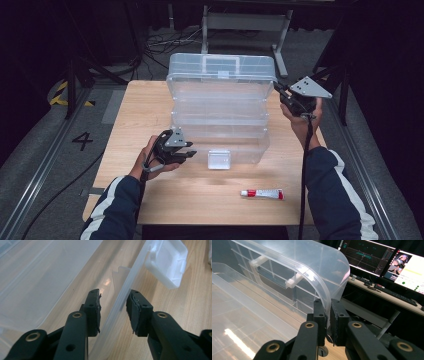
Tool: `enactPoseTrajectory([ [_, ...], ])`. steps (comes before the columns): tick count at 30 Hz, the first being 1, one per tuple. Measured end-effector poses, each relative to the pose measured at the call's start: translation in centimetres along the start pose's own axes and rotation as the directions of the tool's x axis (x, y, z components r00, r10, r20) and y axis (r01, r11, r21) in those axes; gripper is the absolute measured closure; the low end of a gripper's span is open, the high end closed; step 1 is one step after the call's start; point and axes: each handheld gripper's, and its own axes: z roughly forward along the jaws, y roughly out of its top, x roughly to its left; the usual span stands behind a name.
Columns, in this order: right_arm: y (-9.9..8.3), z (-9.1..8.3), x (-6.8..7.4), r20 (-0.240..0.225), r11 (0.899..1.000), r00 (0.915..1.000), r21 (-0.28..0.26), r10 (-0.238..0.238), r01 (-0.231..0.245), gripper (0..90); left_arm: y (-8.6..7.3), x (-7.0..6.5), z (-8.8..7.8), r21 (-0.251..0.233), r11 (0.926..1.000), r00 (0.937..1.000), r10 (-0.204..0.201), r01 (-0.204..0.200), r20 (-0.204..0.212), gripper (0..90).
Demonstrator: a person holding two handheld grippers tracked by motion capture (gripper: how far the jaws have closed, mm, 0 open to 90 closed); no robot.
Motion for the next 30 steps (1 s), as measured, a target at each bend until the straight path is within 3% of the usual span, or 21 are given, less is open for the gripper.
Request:
enactPoseTrajectory([
  [4,0.2,0.4,-0.3,-0.001,1.000,0.9999,0.008,0.012,-0.012,84.2,0.0,0.2,-0.1,0.000,0.9999,0.9998,0.013,-0.013,0.016,68.8],
  [8,0.3,0.8,-0.4,0.002,0.999,0.9995,0.012,0.031,-0.031,84.4,0.1,0.2,-0.3,0.021,0.9982,0.9983,0.056,-0.056,0.014,71.4],
  [21,0.5,1.3,-0.6,0.015,0.998,0.9981,0.017,0.060,-0.060,84.7,-0.1,0.3,-0.6,0.024,0.9961,0.9964,0.084,-0.084,0.008,72.4],
  [30,0.7,0.6,0.0,0.032,0.998,0.9976,0.026,0.061,-0.062,84.6,-0.2,0.5,-0.8,0.028,0.9954,0.9955,0.091,-0.092,0.024,72.6],
])
